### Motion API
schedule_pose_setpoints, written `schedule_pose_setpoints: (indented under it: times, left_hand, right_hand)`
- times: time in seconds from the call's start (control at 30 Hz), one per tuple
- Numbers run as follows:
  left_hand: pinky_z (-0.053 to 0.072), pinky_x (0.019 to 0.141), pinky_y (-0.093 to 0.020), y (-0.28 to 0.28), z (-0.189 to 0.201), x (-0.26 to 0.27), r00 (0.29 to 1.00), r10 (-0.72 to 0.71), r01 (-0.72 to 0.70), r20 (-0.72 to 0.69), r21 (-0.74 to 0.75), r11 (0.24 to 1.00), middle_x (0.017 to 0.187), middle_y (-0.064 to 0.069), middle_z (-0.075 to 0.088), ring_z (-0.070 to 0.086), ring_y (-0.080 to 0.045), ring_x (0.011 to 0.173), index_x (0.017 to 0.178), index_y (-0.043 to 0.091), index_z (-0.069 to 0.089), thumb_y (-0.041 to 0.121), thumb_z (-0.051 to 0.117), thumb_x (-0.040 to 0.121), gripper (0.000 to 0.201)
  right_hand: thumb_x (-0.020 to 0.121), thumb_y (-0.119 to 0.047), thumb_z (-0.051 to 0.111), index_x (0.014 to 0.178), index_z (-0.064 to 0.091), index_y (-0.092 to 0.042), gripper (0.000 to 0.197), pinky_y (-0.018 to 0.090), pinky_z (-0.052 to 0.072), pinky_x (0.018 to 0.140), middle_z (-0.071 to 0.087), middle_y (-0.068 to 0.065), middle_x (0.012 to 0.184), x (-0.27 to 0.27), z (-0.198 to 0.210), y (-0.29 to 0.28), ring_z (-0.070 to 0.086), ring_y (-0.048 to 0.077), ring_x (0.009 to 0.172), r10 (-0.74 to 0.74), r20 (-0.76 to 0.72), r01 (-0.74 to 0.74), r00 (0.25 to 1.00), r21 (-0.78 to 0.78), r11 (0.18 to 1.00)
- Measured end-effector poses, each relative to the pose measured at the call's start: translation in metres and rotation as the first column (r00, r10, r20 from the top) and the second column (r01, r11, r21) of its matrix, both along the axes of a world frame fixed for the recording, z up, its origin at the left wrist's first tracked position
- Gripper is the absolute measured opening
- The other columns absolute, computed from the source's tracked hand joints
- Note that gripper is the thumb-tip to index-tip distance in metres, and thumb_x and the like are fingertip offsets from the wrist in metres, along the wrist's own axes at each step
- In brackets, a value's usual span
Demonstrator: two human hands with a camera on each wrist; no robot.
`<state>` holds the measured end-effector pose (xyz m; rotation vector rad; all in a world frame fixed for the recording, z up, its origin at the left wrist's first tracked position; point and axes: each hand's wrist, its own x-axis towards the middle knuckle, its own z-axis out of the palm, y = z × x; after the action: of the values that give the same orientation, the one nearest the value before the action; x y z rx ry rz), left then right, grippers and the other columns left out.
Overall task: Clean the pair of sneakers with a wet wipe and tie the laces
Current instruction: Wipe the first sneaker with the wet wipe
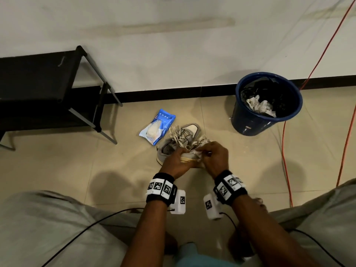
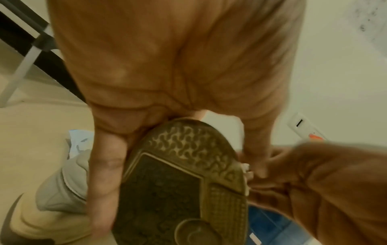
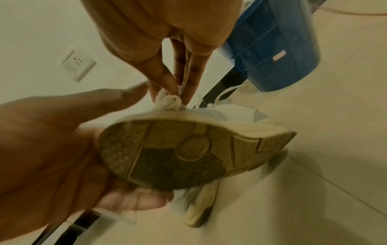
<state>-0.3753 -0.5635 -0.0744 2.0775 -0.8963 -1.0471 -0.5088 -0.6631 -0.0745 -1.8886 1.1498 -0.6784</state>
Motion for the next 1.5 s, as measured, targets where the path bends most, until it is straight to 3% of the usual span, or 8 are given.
schedule_pose_setpoints:
  times: [0.13, 0.3, 0.47, 0.6, 0.73, 0.9, 1.0, 1.5]
  left_hand:
    - [0.053, 0.076, -0.035, 0.003, -0.01, -0.006, 0.999, -0.025, 0.025, 0.032, -0.011, 1.0, 0.115, 0.001, 0.067, 0.065, -0.02, 0.097, 0.127, 0.028, 0.053, 0.043, 0.081, 0.074, 0.061]
    - [0.039, 0.075, 0.002, 0.007, -0.005, -0.006, 0.999, -0.037, 0.037, 0.004, -0.068, 0.997, 0.109, 0.024, 0.062, 0.058, 0.007, 0.098, 0.124, 0.032, 0.058, 0.05, 0.093, 0.055, 0.079]
    - [0.052, 0.084, -0.014, 0.005, -0.012, -0.003, 0.999, -0.011, 0.015, 0.046, -0.086, 0.996, 0.109, 0.016, 0.071, 0.064, 0.004, 0.099, 0.119, 0.032, 0.065, 0.056, 0.093, 0.046, 0.081]
    - [0.04, 0.067, 0.001, 0.009, -0.013, 0.003, 0.995, 0.007, -0.003, 0.104, -0.037, 0.999, 0.102, 0.013, 0.072, 0.064, 0.001, 0.089, 0.114, 0.027, 0.072, 0.054, 0.093, 0.049, 0.073]
    - [0.043, 0.077, -0.009, 0.011, -0.015, 0.004, 0.994, 0.017, -0.013, 0.106, -0.035, 0.999, 0.108, 0.011, 0.07, 0.061, -0.001, 0.095, 0.117, 0.025, 0.071, 0.045, 0.095, 0.051, 0.073]
    - [0.035, 0.074, 0.006, 0.013, -0.015, 0.002, 0.997, -0.016, 0.022, 0.078, -0.066, 0.998, 0.108, 0.014, 0.071, 0.059, 0.007, 0.095, 0.12, 0.026, 0.07, 0.04, 0.096, 0.052, 0.075]
    - [0.043, 0.083, -0.007, 0.011, -0.015, 0.002, 0.996, -0.017, 0.023, 0.085, -0.066, 0.998, 0.116, 0.007, 0.071, 0.06, 0.003, 0.101, 0.123, 0.025, 0.07, 0.04, 0.096, 0.051, 0.078]
    - [0.041, 0.064, 0.001, 0.006, -0.021, 0.011, 0.998, 0.056, -0.057, -0.023, -0.077, 0.995, 0.089, 0.016, 0.071, 0.058, 0.021, 0.075, 0.112, 0.023, 0.074, 0.046, 0.092, 0.058, 0.061]
  right_hand:
    - [0.07, -0.011, 0.073, 0.087, 0.078, -0.018, 0.019, 0.027, 0.053, 0.075, 0.065, -0.002, 0.095, 0.005, -0.012, 0.023, 0.062, 0.012, 0.085, 0.105, -0.064, -0.107, 0.992, -0.03, 0.994]
    - [0.072, -0.001, 0.073, 0.09, 0.078, -0.016, 0.024, 0.014, 0.047, 0.083, 0.075, 0.004, 0.093, -0.006, -0.018, -0.005, 0.069, 0.017, 0.089, -0.058, -0.072, 0.063, 0.996, 0.072, 0.995]
    - [0.073, -0.014, 0.064, 0.088, 0.077, -0.022, 0.022, 0.019, 0.047, 0.079, 0.074, -0.003, 0.088, 0.001, -0.009, 0.01, 0.065, 0.013, 0.083, -0.018, -0.128, 0.018, 0.992, -0.004, 1.0]
    - [0.073, -0.014, 0.068, 0.085, 0.076, -0.02, 0.016, 0.019, 0.046, 0.075, 0.072, -0.001, 0.086, 0.002, -0.012, 0.007, 0.064, 0.014, 0.08, 0.055, -0.144, -0.058, 0.988, -0.017, 0.998]
    - [0.078, -0.012, 0.071, 0.093, 0.075, -0.018, 0.016, 0.021, 0.045, 0.081, 0.072, 0.005, 0.098, 0.008, -0.023, -0.028, 0.066, 0.024, 0.091, -0.035, -0.275, 0.042, 0.961, 0.02, 0.999]
    - [0.076, -0.008, 0.065, 0.086, 0.075, -0.015, 0.017, 0.025, 0.047, 0.077, 0.071, 0.004, 0.088, 0.009, -0.015, -0.001, 0.063, 0.017, 0.08, 0.162, -0.239, -0.189, 0.957, -0.093, 0.978]
    - [0.077, -0.008, 0.068, 0.089, 0.075, -0.016, 0.016, 0.031, 0.053, 0.08, 0.073, 0.007, 0.094, 0.003, -0.03, -0.036, 0.067, 0.026, 0.088, -0.017, -0.316, 0.014, 0.949, -0.011, 1.0]
    - [0.071, 0.002, 0.066, 0.082, 0.071, -0.017, 0.022, 0.021, 0.05, 0.069, 0.071, -0.004, 0.079, 0.009, -0.021, 0.011, 0.064, 0.009, 0.073, 0.06, -0.099, -0.065, 0.993, -0.051, 0.997]
